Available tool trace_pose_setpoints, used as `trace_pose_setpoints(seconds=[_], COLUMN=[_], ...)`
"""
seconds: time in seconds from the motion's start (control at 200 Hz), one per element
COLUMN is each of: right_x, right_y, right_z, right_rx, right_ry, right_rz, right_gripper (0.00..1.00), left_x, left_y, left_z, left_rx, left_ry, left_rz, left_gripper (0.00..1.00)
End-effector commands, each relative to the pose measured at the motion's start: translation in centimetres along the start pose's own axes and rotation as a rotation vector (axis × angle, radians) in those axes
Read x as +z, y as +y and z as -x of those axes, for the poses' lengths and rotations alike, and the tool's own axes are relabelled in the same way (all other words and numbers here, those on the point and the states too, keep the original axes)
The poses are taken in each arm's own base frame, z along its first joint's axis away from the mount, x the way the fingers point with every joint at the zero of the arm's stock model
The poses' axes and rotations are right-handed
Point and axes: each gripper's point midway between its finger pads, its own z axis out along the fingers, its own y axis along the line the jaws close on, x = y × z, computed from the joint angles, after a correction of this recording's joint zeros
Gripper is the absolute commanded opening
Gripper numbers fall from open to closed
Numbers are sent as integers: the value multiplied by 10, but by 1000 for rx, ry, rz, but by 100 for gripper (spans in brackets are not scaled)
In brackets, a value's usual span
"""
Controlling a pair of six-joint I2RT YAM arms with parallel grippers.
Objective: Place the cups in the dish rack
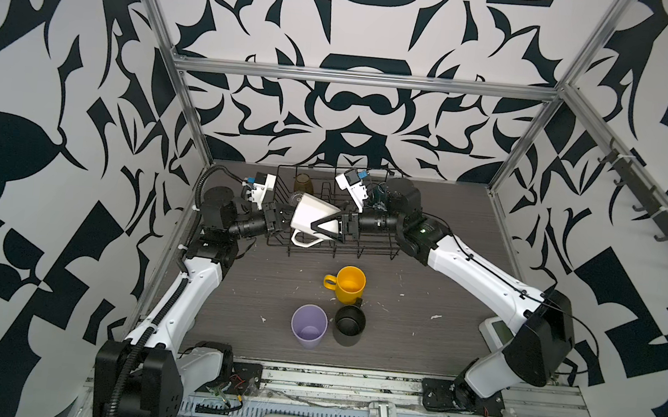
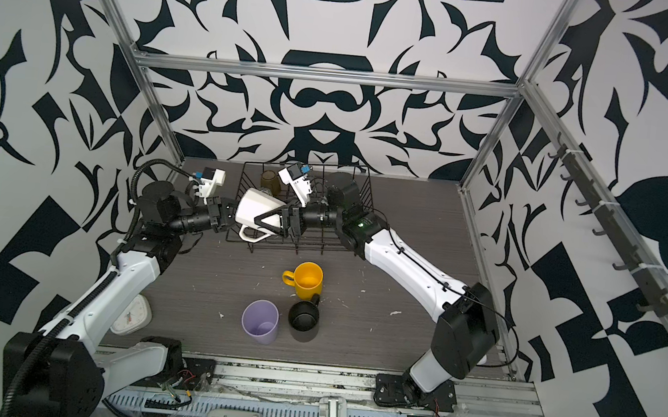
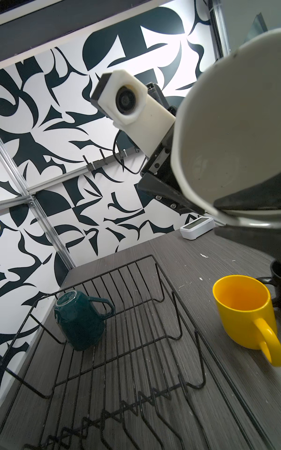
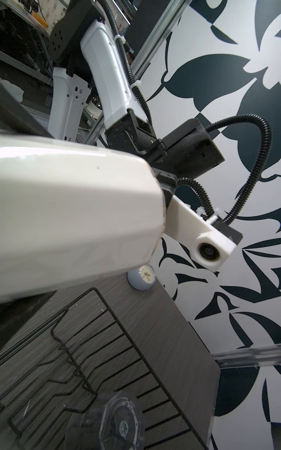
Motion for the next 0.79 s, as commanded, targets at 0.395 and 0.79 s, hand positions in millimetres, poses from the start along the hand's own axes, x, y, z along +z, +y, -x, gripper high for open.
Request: trace_pose_setpoints(seconds=[0.395,0.79], right_x=[9,12], right_y=[-3,-8], right_z=[23,25], right_rx=[37,86], right_ry=[-77,-113], right_rz=[-21,-15], right_gripper=[70,85], left_x=[-3,-2], left_y=[-25,-29], left_z=[17,14], left_rx=[73,86], left_ry=[-130,-138], left_rz=[-122,-136], left_gripper=[0,0])
